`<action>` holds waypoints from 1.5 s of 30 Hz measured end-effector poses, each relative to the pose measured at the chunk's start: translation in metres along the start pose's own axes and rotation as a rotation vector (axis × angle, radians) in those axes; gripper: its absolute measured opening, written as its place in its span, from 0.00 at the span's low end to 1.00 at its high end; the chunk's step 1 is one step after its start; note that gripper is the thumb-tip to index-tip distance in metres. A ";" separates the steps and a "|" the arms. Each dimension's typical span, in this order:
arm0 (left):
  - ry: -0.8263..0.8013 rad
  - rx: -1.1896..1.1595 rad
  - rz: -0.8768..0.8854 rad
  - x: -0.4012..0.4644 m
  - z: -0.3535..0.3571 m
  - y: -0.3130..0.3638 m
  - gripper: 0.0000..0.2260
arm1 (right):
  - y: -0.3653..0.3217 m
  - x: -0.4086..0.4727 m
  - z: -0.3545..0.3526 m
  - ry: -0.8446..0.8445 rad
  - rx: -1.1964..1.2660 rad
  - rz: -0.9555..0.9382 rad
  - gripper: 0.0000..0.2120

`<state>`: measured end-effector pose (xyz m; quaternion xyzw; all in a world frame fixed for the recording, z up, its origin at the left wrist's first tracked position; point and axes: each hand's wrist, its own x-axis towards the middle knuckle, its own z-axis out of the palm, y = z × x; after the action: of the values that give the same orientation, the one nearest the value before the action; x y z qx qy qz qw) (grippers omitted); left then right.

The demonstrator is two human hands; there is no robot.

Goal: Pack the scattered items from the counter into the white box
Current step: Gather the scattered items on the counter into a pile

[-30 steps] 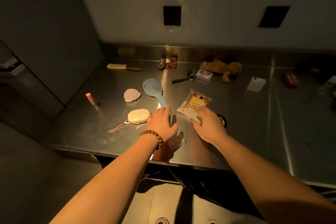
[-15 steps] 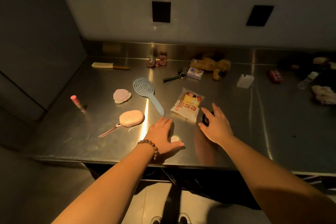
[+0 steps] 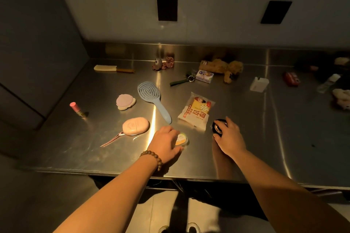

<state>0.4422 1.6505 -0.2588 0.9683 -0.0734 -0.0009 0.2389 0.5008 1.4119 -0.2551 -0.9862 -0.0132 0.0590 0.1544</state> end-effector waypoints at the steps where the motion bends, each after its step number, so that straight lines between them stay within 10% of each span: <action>1: 0.005 -0.006 -0.014 0.003 -0.004 0.000 0.17 | -0.001 0.001 -0.001 -0.001 0.009 0.008 0.25; 18: 0.053 0.017 0.131 0.091 -0.035 0.045 0.23 | 0.010 0.011 -0.048 0.193 0.171 0.082 0.27; 45: -0.271 0.118 0.365 0.240 0.200 0.381 0.22 | 0.369 0.023 -0.138 0.145 0.181 0.311 0.28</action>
<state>0.6184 1.1902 -0.2510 0.9423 -0.2784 -0.0835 0.1661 0.5426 1.0194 -0.2405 -0.9601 0.1560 0.0120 0.2320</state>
